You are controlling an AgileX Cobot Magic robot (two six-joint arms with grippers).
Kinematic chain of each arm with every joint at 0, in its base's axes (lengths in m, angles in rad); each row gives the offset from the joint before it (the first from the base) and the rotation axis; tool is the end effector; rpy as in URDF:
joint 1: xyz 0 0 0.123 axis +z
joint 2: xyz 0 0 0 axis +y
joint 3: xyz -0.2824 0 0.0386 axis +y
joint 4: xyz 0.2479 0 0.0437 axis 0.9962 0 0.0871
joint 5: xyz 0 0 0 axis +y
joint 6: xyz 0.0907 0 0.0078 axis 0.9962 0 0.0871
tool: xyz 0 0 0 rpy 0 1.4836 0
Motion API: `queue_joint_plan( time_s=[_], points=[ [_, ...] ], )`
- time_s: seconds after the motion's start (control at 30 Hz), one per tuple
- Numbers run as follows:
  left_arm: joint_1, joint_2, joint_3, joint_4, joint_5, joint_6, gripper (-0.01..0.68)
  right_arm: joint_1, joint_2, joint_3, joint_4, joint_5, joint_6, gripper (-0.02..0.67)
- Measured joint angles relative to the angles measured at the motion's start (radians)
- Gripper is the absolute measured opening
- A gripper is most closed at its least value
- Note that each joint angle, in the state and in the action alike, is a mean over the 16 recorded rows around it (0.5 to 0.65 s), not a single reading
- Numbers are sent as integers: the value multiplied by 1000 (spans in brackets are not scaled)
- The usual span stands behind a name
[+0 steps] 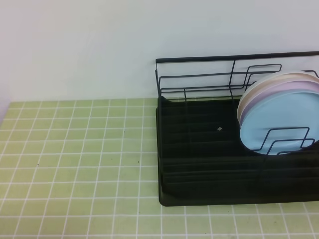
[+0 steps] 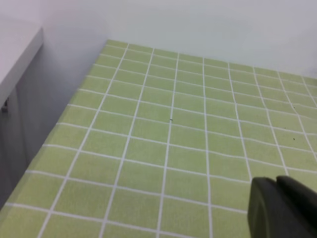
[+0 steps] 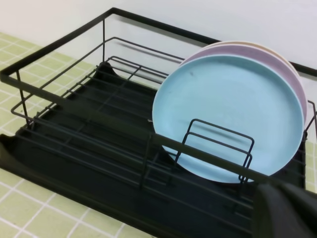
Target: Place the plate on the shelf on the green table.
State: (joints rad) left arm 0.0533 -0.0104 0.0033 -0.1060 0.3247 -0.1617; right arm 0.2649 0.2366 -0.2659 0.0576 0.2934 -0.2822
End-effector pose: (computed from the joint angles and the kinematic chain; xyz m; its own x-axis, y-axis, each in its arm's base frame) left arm 0.0535 -0.0002 0.1834 -0.2134 -0.2708 -0.9387 -0.0784 0.9625 -0.2598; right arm 0.0678 0.0200 0.2616 -0.1026 -0.2610 -0.9599 -0.3086 0.9257 -0.2188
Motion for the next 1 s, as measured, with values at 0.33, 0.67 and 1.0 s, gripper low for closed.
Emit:
queue_joint_plan(
  time_s=[0.33,0.67,1.0],
  points=[
    [0,0,0,0,0,0,-2,-118,-123,63,-18,4,15,-2],
    [0,0,0,0,-1,0,-2,-216,-244,219,14,-1,47,-2],
    [0,0,0,0,-1,0,-2,-227,-247,270,34,41,56,-2]
  ],
)
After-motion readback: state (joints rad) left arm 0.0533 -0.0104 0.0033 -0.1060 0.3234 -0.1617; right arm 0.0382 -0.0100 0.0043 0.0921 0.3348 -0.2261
